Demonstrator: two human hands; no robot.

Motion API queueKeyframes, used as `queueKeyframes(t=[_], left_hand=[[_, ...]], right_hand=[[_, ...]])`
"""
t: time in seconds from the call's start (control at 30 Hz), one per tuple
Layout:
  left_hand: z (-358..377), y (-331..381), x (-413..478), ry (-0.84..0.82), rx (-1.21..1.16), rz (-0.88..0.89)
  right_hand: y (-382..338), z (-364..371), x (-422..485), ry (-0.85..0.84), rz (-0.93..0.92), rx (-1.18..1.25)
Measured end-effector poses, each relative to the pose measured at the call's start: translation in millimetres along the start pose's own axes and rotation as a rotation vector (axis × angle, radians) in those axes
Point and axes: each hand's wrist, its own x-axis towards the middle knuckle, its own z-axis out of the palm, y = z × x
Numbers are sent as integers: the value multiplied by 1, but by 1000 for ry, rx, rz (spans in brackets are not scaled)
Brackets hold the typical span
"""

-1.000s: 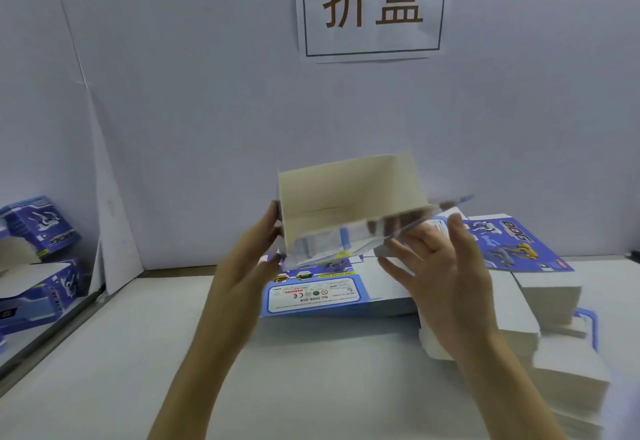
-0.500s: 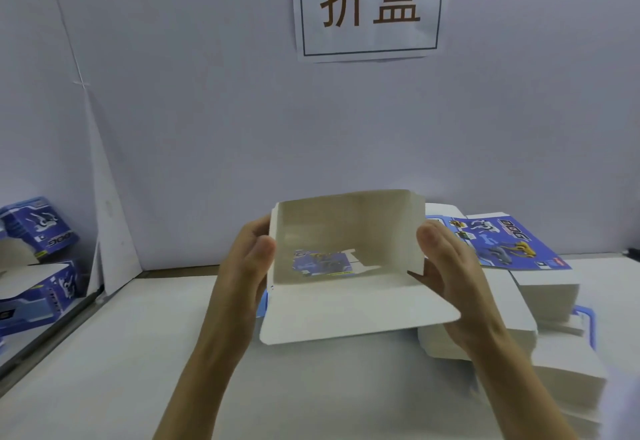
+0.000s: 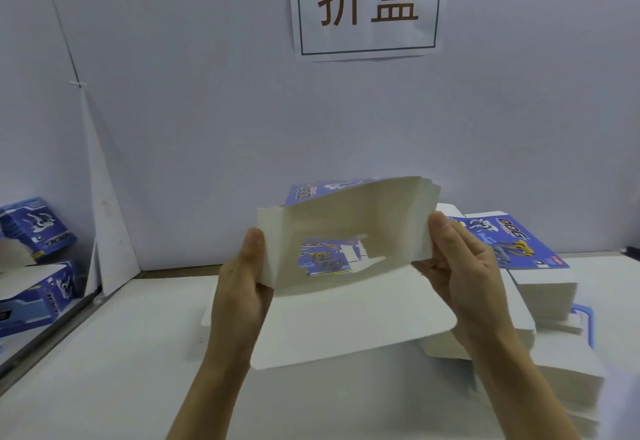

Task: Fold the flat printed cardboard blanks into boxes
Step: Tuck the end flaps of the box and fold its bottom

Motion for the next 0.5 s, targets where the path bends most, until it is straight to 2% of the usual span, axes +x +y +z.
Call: queueKeyframes(t=[0.07,0.2,0.33,0.5], left_hand=[[3,-1,-4,-52,7,18],[-2,0,2,-51,62,69],[-5,8,0,-26,301,168],[1,3,-2,48,103,206]], right_hand=[[-2,-1,1,10,6,-12],[-7,1,2,-8,-37,0],[-8,6,-1,-71,-90,52],[-4,11,-4,-102,30,144]])
